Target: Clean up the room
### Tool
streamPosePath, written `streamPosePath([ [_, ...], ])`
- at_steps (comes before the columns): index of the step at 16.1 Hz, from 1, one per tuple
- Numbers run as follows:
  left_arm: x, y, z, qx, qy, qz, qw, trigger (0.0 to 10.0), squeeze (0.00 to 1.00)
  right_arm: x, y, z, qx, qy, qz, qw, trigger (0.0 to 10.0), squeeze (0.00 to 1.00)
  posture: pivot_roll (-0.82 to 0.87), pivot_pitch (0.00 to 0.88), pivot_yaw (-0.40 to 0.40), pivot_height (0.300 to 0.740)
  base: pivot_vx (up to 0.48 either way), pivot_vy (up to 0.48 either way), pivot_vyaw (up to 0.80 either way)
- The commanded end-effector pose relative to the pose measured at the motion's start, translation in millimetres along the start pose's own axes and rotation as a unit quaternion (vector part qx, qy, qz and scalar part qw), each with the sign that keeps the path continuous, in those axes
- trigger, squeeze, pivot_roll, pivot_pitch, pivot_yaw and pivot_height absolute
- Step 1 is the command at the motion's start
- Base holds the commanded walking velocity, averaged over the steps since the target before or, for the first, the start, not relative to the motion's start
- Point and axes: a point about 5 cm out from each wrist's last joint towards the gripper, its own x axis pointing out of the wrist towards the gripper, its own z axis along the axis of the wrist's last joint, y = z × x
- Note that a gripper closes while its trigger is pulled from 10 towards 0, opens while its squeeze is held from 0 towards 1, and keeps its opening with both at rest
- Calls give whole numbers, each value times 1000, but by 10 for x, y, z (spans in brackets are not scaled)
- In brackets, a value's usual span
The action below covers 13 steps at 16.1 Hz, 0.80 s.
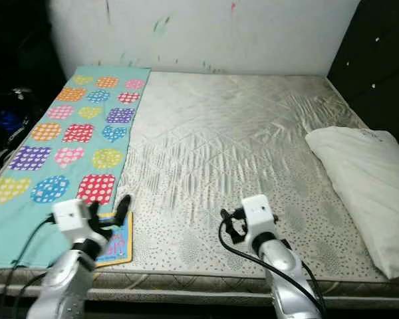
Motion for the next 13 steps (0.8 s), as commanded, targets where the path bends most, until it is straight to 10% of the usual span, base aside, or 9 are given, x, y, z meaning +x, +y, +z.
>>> streamPosePath([
  [1,-10,34,-7,-2,5,10,1000,10000,0,-1,-8,17,3,0,2,1000,10000,0,-84,0,-29,740,0,0,0],
  [13,-21,19,-20,-3,9,6,1000,10000,0,-22,-6,-8,4,8,4,1000,10000,0,-88,0,-29,740,0,319,0],
])
